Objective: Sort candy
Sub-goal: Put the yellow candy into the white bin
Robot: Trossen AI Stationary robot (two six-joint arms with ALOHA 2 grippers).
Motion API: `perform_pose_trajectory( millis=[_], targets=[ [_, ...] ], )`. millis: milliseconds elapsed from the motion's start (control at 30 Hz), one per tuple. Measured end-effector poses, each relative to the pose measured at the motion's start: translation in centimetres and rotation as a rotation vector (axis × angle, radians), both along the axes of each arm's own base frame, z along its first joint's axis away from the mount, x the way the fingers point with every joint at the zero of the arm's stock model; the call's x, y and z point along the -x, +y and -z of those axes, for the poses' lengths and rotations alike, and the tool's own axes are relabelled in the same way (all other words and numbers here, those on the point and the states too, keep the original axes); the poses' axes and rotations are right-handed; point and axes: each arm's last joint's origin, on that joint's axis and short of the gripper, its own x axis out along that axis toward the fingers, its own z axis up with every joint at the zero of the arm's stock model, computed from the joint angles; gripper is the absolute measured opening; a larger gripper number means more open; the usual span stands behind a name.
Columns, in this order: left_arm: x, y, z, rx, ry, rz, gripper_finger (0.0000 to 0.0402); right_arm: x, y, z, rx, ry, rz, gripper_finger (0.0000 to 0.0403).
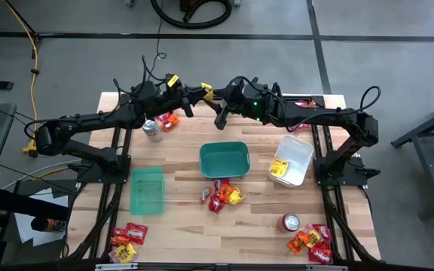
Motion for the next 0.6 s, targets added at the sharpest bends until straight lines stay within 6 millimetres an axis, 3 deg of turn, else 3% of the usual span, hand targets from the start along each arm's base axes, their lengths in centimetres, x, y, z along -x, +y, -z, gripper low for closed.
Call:
perform_pose_trajectory(
  millis=[200, 433, 600],
  targets=[
    [0.0, 0.0, 0.0, -0.010, 0.005, 0.001, 0.0044, 0.0, 0.2, -0.1, -0.009, -0.006, 0.000, 0.0024],
    [0.4, 0.1, -0.2, -0.017, 0.016, 0.013, 0.0136, 0.7, 0.2, -0.4, -0.007, 0.018, 0.019, 0.0018],
    [2.7, 0.8, -0.5, -0.049, 0.125, -0.039, 0.0199, 3.4, -0.4, -1.7, -0.020, 0.100, 0.071, 0.0010]
  ],
)
